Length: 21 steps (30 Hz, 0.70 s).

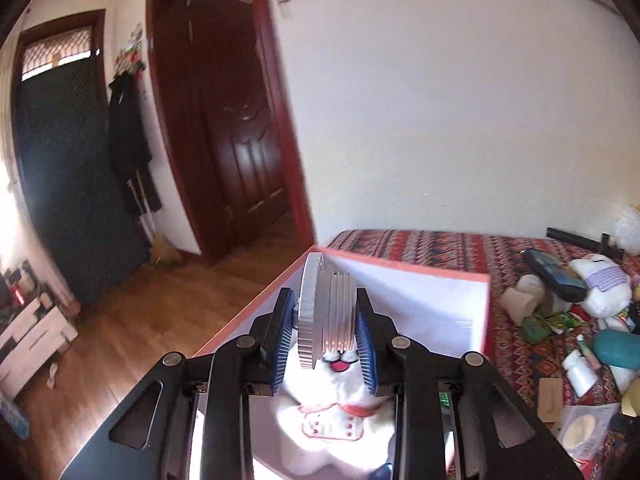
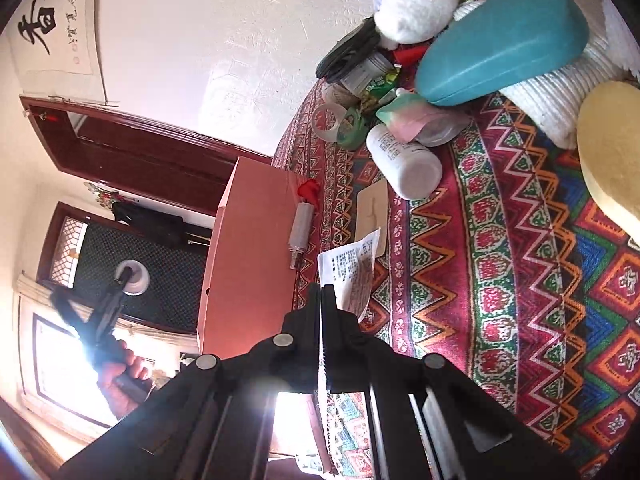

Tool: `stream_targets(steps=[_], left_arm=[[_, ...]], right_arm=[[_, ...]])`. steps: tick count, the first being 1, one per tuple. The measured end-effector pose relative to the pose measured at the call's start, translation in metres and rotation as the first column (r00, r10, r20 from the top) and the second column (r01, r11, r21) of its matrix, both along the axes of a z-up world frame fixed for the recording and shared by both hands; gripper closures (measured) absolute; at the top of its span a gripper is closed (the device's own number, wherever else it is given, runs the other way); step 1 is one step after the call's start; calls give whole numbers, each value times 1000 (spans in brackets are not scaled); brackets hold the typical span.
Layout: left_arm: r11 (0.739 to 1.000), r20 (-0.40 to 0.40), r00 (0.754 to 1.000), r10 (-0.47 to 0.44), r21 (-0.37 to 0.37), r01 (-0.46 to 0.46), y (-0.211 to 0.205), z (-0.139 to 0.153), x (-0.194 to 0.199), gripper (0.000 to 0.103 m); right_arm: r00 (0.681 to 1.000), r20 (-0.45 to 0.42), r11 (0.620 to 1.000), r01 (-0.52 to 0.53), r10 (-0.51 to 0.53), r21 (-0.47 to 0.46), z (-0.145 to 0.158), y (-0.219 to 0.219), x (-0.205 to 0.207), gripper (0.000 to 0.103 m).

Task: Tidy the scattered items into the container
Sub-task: 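Drop the cap into the pink box with the left tool while the right tool carries the bag there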

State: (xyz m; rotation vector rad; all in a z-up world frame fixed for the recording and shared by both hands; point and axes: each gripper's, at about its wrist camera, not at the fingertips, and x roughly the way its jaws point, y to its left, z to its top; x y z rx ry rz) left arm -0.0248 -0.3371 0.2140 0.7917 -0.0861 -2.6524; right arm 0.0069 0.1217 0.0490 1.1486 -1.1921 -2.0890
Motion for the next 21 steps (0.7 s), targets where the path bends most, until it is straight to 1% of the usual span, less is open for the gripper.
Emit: stream_targets(steps=[2, 4, 5, 6, 9, 10, 12, 15, 18, 21], left_arm=[[999, 113, 992, 48, -8, -48, -19, -33, -17, 70], [993, 187, 975, 120, -34, -116, -34, -55, -27, 38], [989, 198, 969, 147, -43, -141, -39, -61, -30, 33], [986, 191, 968, 165, -43, -160, -45, -62, -30, 28], [977, 125, 969, 214, -16, -213, -62, -52, -17, 14], [973, 108, 967, 230, -2, -232, -69, -49, -13, 11], [962, 90, 960, 266, 30, -270, -84, -44, -3, 9], [947, 74, 950, 303, 93, -309, -104, -41, 6, 8], [929, 47, 941, 335, 149, -338, -122, -32, 23, 8], [911, 8, 928, 372, 189, -366, -137, -22, 39, 8]], right_arm=[[1000, -25, 1000, -7, 7, 12, 8, -5, 3, 103], [998, -65, 1000, -15, 17, 25, 24, -13, 6, 103], [996, -90, 999, -18, 21, 36, 34, -17, 8, 103], [992, -120, 998, -21, 27, 53, 47, -23, 9, 103], [976, -210, 995, -34, 54, 99, 84, -41, 12, 103], [968, -242, 993, -39, 67, 115, 98, -49, 11, 103], [950, -294, 988, -64, 103, 140, 124, -69, 7, 103], [915, -362, 978, -126, 180, 167, 159, -111, -9, 103], [867, -415, 959, -218, 274, 179, 186, -168, -27, 103], [815, -445, 929, -322, 371, 184, 201, -236, -44, 103]])
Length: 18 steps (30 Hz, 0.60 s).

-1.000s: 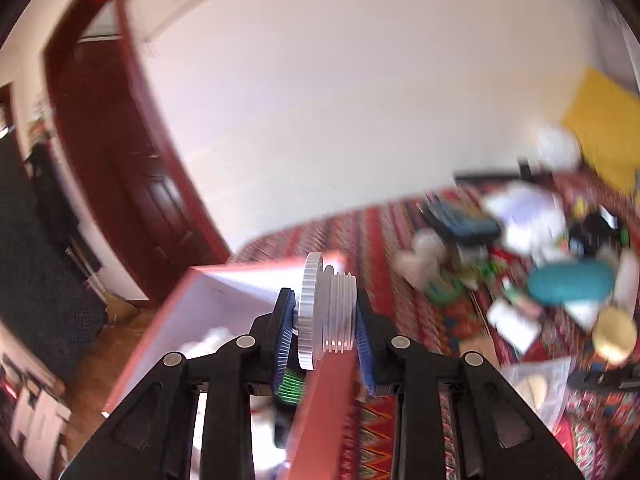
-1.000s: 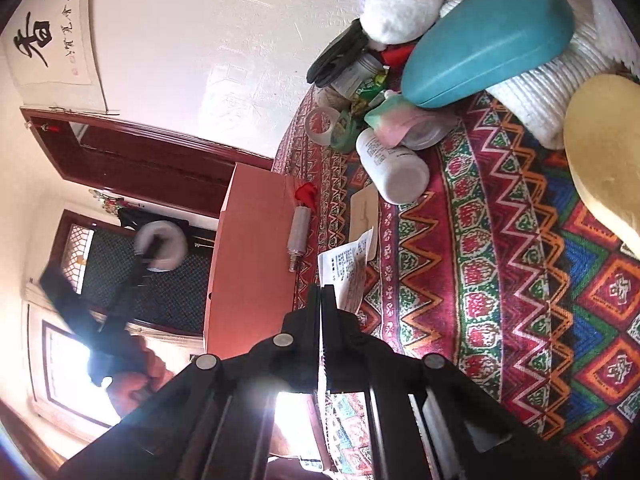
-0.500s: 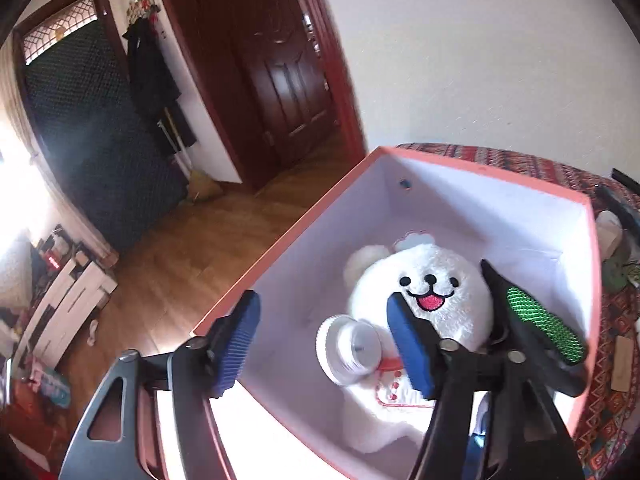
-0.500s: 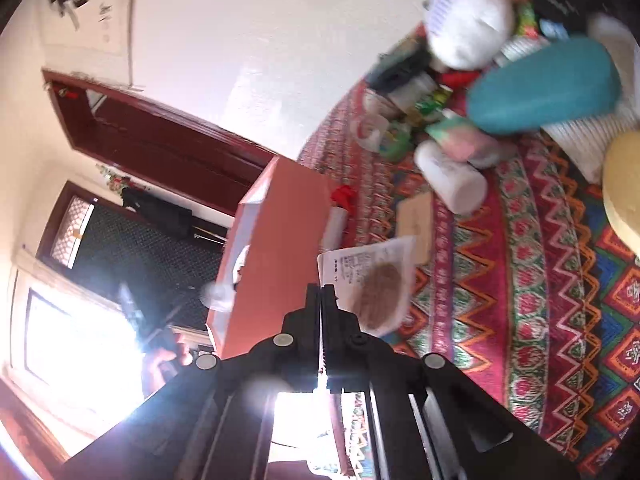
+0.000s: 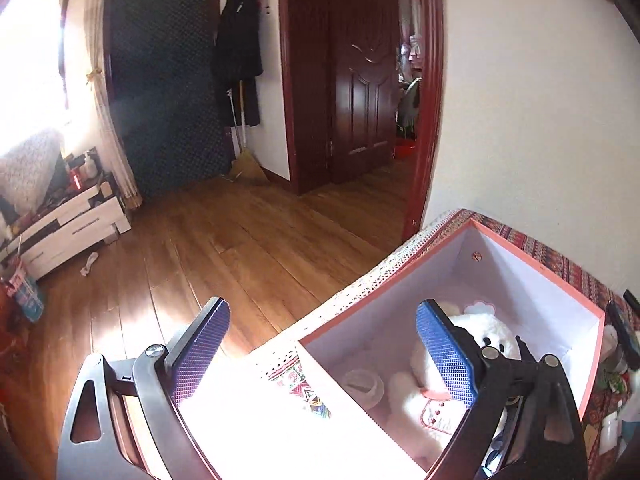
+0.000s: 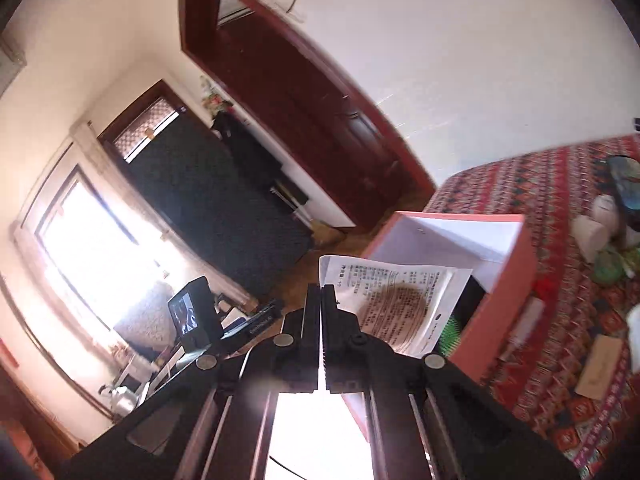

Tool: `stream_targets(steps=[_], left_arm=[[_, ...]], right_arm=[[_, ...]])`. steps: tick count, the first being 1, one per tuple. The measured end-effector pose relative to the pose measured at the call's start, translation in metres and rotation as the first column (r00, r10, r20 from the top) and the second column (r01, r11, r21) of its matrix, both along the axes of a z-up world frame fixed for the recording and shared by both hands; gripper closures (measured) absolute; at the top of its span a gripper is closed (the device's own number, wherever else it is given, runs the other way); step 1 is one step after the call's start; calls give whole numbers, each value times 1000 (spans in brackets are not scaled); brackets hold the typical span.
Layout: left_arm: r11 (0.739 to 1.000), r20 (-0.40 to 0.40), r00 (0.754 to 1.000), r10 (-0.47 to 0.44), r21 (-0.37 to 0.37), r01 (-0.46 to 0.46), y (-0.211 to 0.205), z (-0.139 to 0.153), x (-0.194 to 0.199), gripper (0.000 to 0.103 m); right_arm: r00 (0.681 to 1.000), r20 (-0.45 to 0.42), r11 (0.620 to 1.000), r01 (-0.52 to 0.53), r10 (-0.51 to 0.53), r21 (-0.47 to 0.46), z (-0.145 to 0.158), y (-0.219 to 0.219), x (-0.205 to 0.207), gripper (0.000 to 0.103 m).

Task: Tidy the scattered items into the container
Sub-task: 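Drop the cap into the pink box with the left tool while the right tool carries the bag there, then move the left tool to the white pill bottle while the right tool returns to the bed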

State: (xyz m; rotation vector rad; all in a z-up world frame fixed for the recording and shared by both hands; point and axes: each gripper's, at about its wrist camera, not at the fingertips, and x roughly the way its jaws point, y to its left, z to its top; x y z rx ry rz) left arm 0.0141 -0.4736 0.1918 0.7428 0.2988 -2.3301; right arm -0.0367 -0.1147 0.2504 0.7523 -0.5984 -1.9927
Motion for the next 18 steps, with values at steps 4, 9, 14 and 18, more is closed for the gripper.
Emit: stream_targets(steps=[4, 9, 14, 18], left_arm=[[999, -44, 998, 45, 20, -44, -15, 8, 16, 5], [998, -58, 997, 48, 43, -46, -23, 9, 21, 4], [999, -61, 998, -29, 33, 31, -3, 15, 17, 4], [986, -65, 984, -163, 13, 164, 42, 25, 7, 4]], right_arm=[[995, 30, 993, -100, 98, 60, -12, -85, -29, 94], [981, 194, 983, -28, -8, 181, -64, -84, -49, 26], [957, 224, 978, 160, -187, 133, -85, 35, -26, 26], [898, 208, 920, 365, -389, 146, -91, 140, 10, 26]])
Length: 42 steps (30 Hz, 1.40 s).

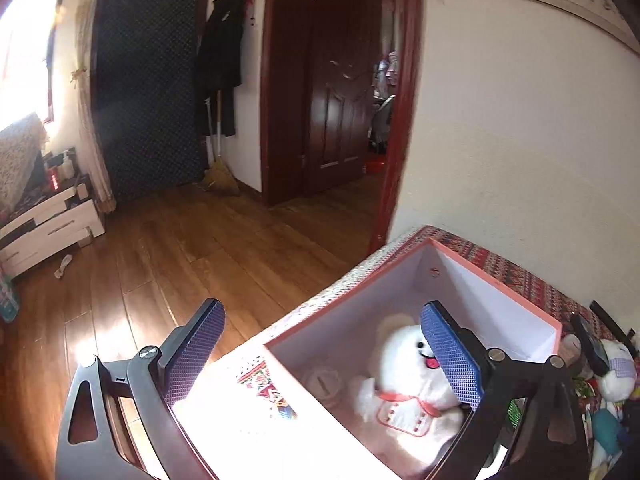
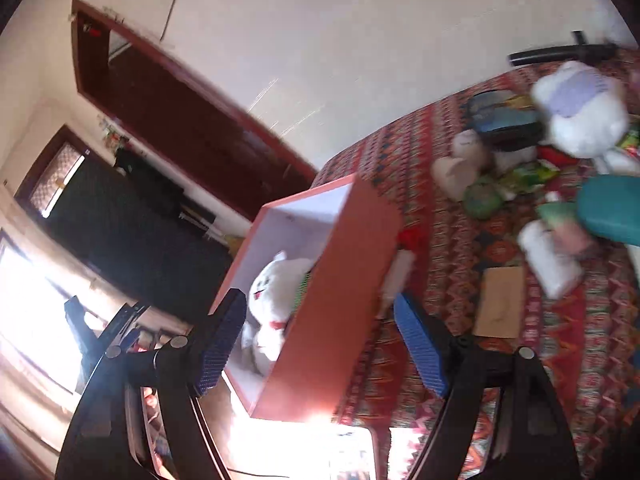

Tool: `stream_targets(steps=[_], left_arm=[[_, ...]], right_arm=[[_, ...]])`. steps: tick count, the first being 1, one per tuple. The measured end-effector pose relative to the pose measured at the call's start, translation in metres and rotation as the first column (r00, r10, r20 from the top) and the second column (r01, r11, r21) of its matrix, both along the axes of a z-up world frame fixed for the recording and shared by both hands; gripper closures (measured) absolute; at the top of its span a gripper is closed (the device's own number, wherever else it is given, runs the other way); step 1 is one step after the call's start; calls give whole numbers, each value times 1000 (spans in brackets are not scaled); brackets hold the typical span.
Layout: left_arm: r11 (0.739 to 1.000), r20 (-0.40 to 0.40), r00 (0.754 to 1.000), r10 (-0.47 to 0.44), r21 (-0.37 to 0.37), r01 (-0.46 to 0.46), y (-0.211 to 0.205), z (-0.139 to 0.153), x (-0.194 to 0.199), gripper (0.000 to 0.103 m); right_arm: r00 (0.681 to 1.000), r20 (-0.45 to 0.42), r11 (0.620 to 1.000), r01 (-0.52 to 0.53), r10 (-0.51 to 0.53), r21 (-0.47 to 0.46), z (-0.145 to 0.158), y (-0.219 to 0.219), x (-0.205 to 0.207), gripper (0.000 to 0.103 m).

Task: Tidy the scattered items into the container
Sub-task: 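Move the left tool to the white pill bottle while the right tool returns to the bed, then grasp the white pill bottle with the left tool and drop it into the pink box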

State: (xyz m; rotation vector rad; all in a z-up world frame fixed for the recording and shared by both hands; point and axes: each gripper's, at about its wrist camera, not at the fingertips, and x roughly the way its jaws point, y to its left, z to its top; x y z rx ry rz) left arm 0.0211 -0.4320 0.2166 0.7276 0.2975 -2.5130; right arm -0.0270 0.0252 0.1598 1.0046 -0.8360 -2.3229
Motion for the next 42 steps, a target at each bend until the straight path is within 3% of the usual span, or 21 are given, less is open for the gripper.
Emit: stream_targets(steps=[3, 6, 9, 12, 15, 18, 20, 21, 23, 25, 27, 30, 31, 33, 38, 40, 42], left_arm=[[991, 11, 993, -119, -55, 120, 51, 5, -10, 4], [960, 45, 968, -246, -126, 250, 111, 3, -24, 4], [908, 92, 924, -371, -170, 382, 175, -10, -41, 4], [850, 147, 862, -484, -155, 504, 233, -29, -63, 4], [795, 181, 787, -590, -39, 605, 282, -59, -83, 4], [721, 159, 705, -692, 218, 658, 315, -89, -110, 4], [683, 140, 682, -718, 332, 651, 336, -107, -126, 4], [684, 147, 683, -715, 350, 641, 346, -115, -133, 4], [719, 209, 694, -689, 322, 616, 369, -133, -144, 5], [750, 293, 690, -661, 276, 601, 390, -151, -156, 17], [771, 362, 682, -635, 242, 589, 403, -166, -167, 22], [761, 398, 654, -643, 236, 605, 415, -179, -177, 23], [758, 421, 640, -643, 236, 607, 419, -185, -181, 42], [753, 443, 619, -649, 258, 605, 421, -193, -181, 57], [740, 348, 653, -673, 340, 581, 392, -174, -151, 62], [731, 278, 682, -676, 365, 577, 366, -155, -131, 63], [740, 197, 727, -658, 352, 574, 335, -128, -109, 63]], right_arm=[[989, -7, 989, 147, -147, 4, -5, 65, 27, 26], [967, 4, 967, 257, -257, -2, -17, 111, 48, 26], [945, 43, 946, 325, -325, 8, -35, 141, 47, 26], [932, 51, 933, 360, -360, -3, -45, 161, 41, 26], [916, 63, 918, 396, -396, 19, -57, 172, 38, 26], [895, 119, 900, 435, -429, -30, -77, 185, 35, 26], [886, 167, 888, 451, -432, -94, -90, 191, 31, 26], [884, 178, 883, 455, -433, -111, -93, 192, 30, 26], [878, 183, 877, 466, -442, -117, -94, 194, 27, 26], [875, 174, 876, 471, -451, -100, -92, 196, 24, 26], [871, 170, 872, 479, -460, -96, -91, 200, 24, 26], [860, 168, 859, 501, -481, -106, -87, 211, 25, 26], [853, 168, 851, 514, -494, -106, -86, 216, 25, 26], [843, 165, 841, 531, -512, -103, -84, 223, 26, 26], [842, 181, 838, 532, -508, -126, -87, 230, 27, 27], [858, 161, 853, 508, -488, -122, -84, 225, 26, 30], [876, 139, 872, 477, -462, -111, -79, 215, 24, 31]])
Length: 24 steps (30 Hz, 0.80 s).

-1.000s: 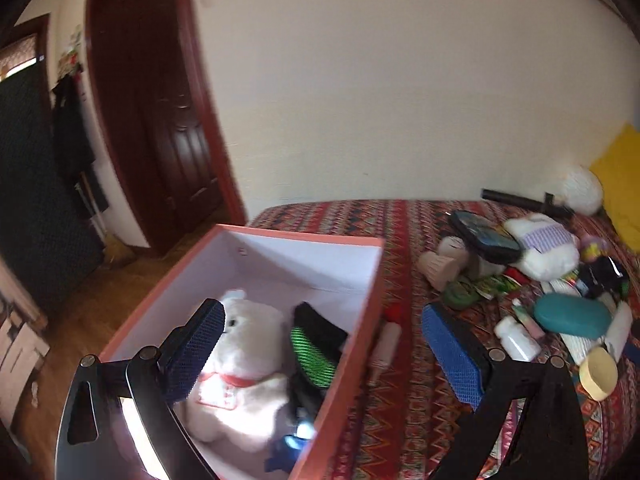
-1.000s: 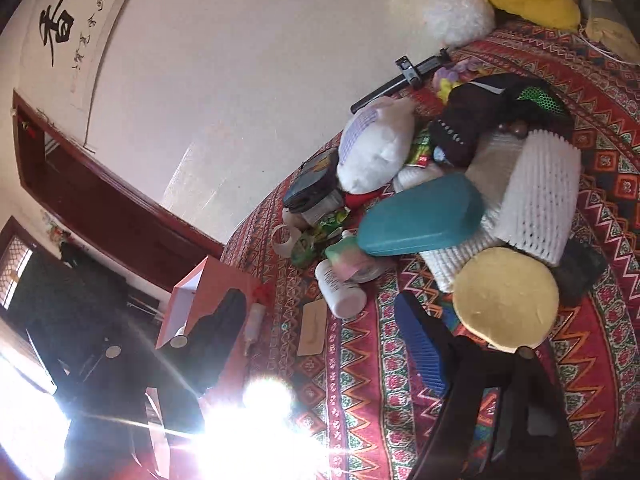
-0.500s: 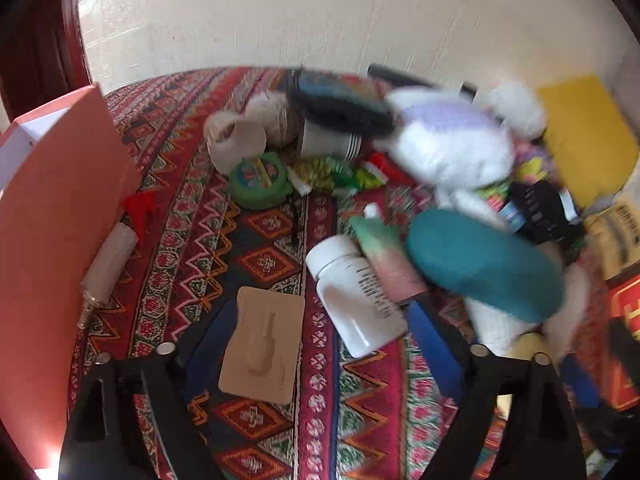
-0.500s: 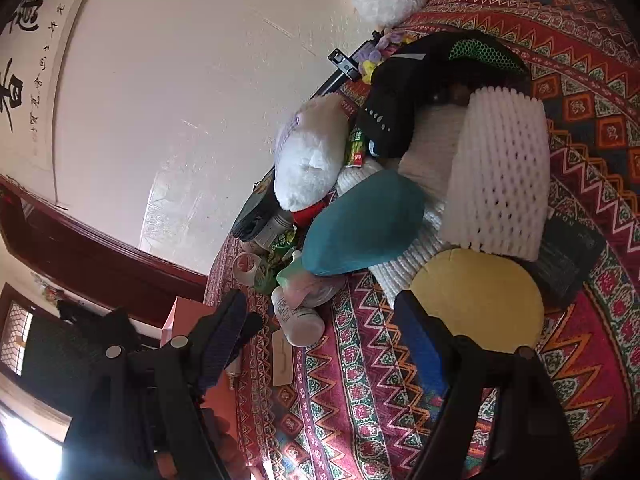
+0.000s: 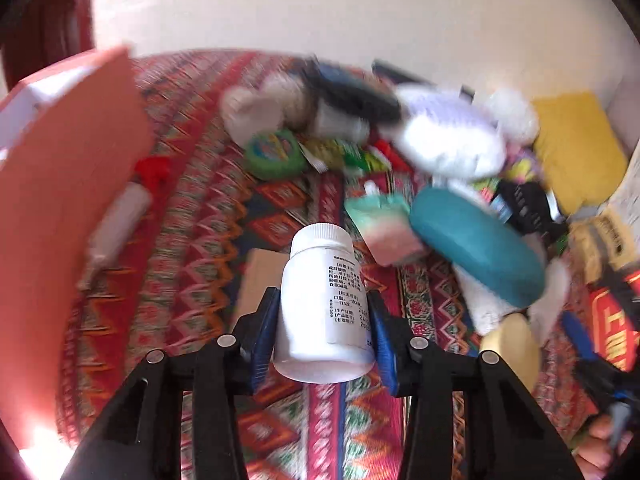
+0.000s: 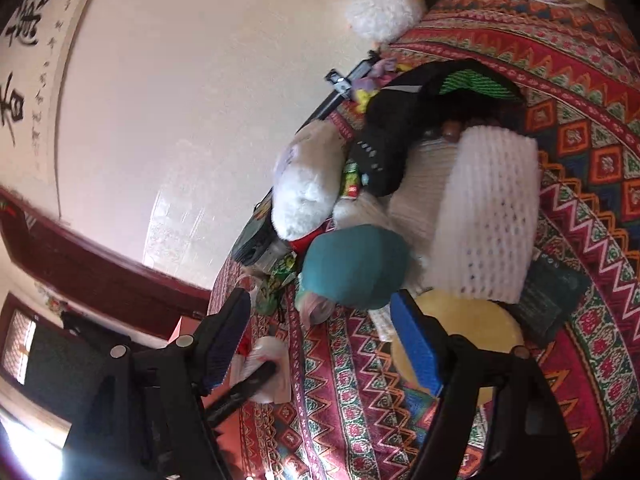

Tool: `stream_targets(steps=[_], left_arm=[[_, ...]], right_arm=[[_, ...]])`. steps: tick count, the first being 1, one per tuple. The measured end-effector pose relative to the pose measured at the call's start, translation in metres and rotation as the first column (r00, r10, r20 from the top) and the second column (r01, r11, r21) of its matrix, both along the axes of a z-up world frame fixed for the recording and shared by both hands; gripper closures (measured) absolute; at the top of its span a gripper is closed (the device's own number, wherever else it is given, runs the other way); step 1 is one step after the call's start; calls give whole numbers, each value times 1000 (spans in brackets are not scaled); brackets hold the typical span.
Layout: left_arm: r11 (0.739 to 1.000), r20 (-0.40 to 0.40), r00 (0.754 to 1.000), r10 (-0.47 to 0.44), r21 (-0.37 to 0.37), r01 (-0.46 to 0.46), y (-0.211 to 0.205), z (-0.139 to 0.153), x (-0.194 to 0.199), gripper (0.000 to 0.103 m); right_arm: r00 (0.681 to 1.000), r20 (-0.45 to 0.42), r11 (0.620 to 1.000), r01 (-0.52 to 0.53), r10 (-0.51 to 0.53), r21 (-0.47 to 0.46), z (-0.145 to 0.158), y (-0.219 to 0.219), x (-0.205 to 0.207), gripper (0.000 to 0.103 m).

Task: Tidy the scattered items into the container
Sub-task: 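Grasp the white pill bottle with the left tool and drop it into the pink box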

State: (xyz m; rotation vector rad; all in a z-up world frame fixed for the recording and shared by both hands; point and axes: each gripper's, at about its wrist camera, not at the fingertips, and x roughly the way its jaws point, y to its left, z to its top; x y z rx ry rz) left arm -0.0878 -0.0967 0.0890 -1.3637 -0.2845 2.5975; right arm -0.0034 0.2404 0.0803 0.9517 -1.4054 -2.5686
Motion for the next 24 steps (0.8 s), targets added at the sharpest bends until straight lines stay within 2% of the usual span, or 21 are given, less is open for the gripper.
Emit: stream_targets(steps=[2, 4, 7, 9, 11, 13, 16, 20, 21, 22, 24], left_arm=[[998, -84, 995, 59, 34, -56, -33, 34, 18, 63], [992, -176, 977, 120, 69, -109, -68, 71, 34, 63], [975, -298, 928, 223, 65, -213, -116, 113, 57, 63], [957, -338, 896, 289, 71, -282, -148, 127, 68, 63], [937, -348, 871, 346, 94, -335, -179, 134, 75, 63], [919, -329, 859, 393, 105, -380, -207, 132, 75, 63], [903, -285, 856, 430, 128, -411, -239, 122, 71, 63], [893, -217, 866, 450, 119, -434, -263, 105, 55, 61], [886, -208, 861, 464, 126, -447, -266, 101, 52, 51], [876, -209, 851, 482, 135, -463, -269, 99, 50, 30], [855, -250, 818, 518, 160, -493, -274, 105, 58, 12]], right_arm=[[999, -8, 999, -49, 49, 3, 1, -13, -4, 33], [997, 1, 997, -81, 81, 5, -2, -24, -8, 33], [994, 24, 994, -104, 104, 12, -8, -35, -11, 33], [993, 29, 993, -118, 118, 10, -10, -39, -11, 33], [992, 35, 992, -125, 124, 25, -10, -42, -12, 33], [990, 43, 989, -135, 133, 52, -11, -46, -11, 33], [985, 55, 983, -166, 162, 73, -13, -56, -13, 33], [974, 65, 969, -223, 217, 106, -14, -77, -16, 33], [970, 66, 963, -242, 235, 120, -14, -84, -17, 33], [965, 66, 957, -260, 253, 131, -14, -91, -18, 33], [952, 68, 941, -305, 298, 150, -15, -105, -19, 33]])
